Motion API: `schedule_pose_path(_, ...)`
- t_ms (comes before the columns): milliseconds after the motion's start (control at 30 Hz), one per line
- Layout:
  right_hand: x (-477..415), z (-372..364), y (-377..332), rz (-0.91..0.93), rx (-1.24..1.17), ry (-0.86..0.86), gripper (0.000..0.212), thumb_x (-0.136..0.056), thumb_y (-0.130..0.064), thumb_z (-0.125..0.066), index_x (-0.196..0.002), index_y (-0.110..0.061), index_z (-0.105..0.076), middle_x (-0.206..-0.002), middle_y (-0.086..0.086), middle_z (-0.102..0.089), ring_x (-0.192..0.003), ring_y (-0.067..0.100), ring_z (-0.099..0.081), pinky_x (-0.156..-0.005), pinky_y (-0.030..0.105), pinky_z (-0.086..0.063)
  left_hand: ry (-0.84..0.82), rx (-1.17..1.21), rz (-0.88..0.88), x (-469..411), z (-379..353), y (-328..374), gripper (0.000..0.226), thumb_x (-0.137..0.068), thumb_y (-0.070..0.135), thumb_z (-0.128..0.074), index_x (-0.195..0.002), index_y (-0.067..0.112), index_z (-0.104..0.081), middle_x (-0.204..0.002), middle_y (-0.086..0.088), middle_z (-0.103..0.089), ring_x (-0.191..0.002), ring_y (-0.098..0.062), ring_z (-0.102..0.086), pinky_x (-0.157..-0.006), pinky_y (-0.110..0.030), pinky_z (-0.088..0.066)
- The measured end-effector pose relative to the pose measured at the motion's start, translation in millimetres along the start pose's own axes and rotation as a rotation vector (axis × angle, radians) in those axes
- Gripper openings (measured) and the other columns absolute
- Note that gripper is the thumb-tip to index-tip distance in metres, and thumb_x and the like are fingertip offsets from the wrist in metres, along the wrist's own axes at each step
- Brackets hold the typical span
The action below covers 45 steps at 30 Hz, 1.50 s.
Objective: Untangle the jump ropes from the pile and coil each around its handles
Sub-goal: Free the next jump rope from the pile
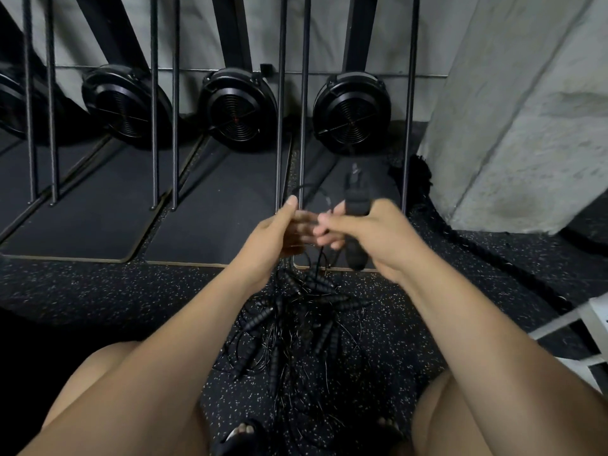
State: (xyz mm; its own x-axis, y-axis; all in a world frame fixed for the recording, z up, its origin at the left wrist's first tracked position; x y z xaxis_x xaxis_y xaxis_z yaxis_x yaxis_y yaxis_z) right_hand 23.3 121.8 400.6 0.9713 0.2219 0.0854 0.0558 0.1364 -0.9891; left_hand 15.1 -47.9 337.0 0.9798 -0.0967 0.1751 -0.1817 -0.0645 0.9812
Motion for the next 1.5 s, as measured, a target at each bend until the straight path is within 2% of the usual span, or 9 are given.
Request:
schedule_pose_path(100, 2.8, 29.2, -27.0, 0.097, -0.231, 0.074, 0.009, -0.096, -0.008, -0.076, -0.089, -0.005, -0.073, -0.095, 0.020, -0.080, -0.073, 0.022, -0.075, -0.065, 0.026, -0.057, -0.200, -0.132, 0.008, 4.4, -29.4, -15.0, 0.039, -0.113, 0.033, -0.042, -0.124, 0.014, -0.074, -0.119, -0.006, -0.079, -0.115, -0.024, -0.073, -0.106, -0.041, -0.053)
schedule_pose_path(167, 3.1, 42.0, -34.2, 0.121, -0.333, 0.105, 0.009, -0.096, -0.010, -0.076, -0.092, -0.006, -0.068, -0.097, 0.021, -0.080, -0.074, 0.021, -0.075, -0.066, 0.026, -0.058, -0.293, -0.292, -0.018, 10.8, -41.5, -23.9, 0.031, -0.111, 0.018, -0.047, -0.124, 0.015, -0.074, -0.120, 0.001, -0.079, -0.116, -0.011, -0.072, -0.104, -0.026, -0.052)
schedule_pose_path(333, -1.4, 58.4, -26.9, 0.126, -0.422, 0.158, 0.011, -0.095, -0.010, -0.077, -0.097, -0.007, -0.066, -0.101, 0.022, -0.080, -0.079, 0.022, -0.076, -0.066, 0.026, -0.058, -0.333, -0.768, -0.089, 6.6, -48.9, -58.5, 0.009, -0.105, 0.027, -0.068, -0.108, 0.029, -0.076, -0.106, 0.011, -0.078, -0.106, -0.009, -0.072, -0.103, -0.029, -0.054)
schedule_pose_path(500, -7.5, 61.2, -15.5, 0.084, -0.389, 0.140, 0.008, -0.095, -0.010, -0.078, -0.099, -0.007, -0.072, -0.108, 0.021, -0.080, -0.092, 0.025, -0.079, -0.073, 0.027, -0.060, -0.200, -0.967, -0.149, 4.6, -41.5, -53.1, 0.020, -0.106, 0.035, -0.064, -0.088, 0.030, -0.071, -0.077, 0.003, -0.070, -0.071, -0.012, -0.063, -0.064, -0.024, -0.043)
schedule_pose_path(733, -8.4, 30.7, 27.8, -0.188, 0.060, -0.051, 0.028, -0.094, 0.003, -0.074, -0.122, -0.002, -0.073, -0.103, 0.018, -0.082, -0.096, 0.030, -0.081, -0.078, 0.033, -0.062, -0.015, -0.831, -0.376, 12.4, -24.1, 0.0, 0.026, -0.106, 0.029, -0.066, -0.081, 0.022, -0.062, -0.066, 0.003, -0.057, -0.059, -0.006, -0.045, -0.058, -0.024, -0.038)
schedule_pose_path(900, -2.1, -6.8, 37.5, -0.173, 0.291, -0.135, 0.015, -0.089, 0.003, -0.071, -0.089, -0.012, -0.076, -0.088, 0.015, -0.082, -0.092, 0.032, -0.081, -0.083, 0.044, -0.062, 0.080, -0.637, -0.388, 20.9, -3.0, 29.1, 0.022, -0.107, 0.029, -0.064, -0.089, 0.018, -0.071, -0.073, 0.008, -0.069, -0.067, -0.010, -0.061, -0.067, -0.032, -0.051)
schedule_pose_path(1100, -4.7, -26.7, 38.3, -0.072, 0.598, -0.103, 0.009, -0.087, -0.021, -0.082, -0.095, -0.024, -0.077, -0.076, -0.010, -0.080, -0.073, 0.002, -0.076, -0.078, 0.029, -0.059, 0.147, -0.065, -0.275, 15.4, 21.7, 35.1, 0.026, -0.109, 0.020, -0.059, -0.108, -0.002, -0.073, -0.094, -0.009, -0.076, -0.082, -0.013, -0.069, -0.072, -0.023, -0.055)
schedule_pose_path(1333, 7.1, -38.4, 33.9, -0.144, 0.371, -0.231, 0.007, -0.094, -0.004, -0.070, -0.098, -0.002, -0.075, -0.084, 0.008, -0.082, -0.079, 0.023, -0.082, -0.076, 0.036, -0.064, 0.205, 0.047, -0.166, 4.3, 36.4, 21.4, 0.025, -0.109, 0.029, -0.060, -0.100, 0.010, -0.073, -0.091, -0.004, -0.077, -0.077, -0.012, -0.070, -0.071, -0.022, -0.055)
schedule_pose_path(1500, 16.4, -30.2, 10.0, -0.144, 0.054, -0.304, 0.014, -0.100, -0.007, -0.071, -0.105, 0.006, -0.071, -0.097, 0.019, -0.081, -0.082, 0.027, -0.078, -0.072, 0.032, -0.058, 0.069, -0.088, 0.008, 4.5, 15.1, -2.4, 0.055, -0.105, 0.064, -0.051, -0.103, 0.016, -0.077, -0.098, -0.004, -0.078, -0.092, -0.021, -0.075, -0.086, -0.038, -0.057)
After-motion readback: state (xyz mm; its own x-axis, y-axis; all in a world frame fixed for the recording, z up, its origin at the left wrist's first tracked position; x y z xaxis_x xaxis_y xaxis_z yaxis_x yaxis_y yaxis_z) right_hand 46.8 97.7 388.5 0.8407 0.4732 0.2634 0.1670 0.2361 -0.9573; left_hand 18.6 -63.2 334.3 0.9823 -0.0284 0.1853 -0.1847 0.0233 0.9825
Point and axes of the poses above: each hand's wrist, its own x-axis away from the middle knuckle, its own z-axis out of the back of the hand, y = z × x, the point moved 7 cm from there along -x, towards the middle knuckle
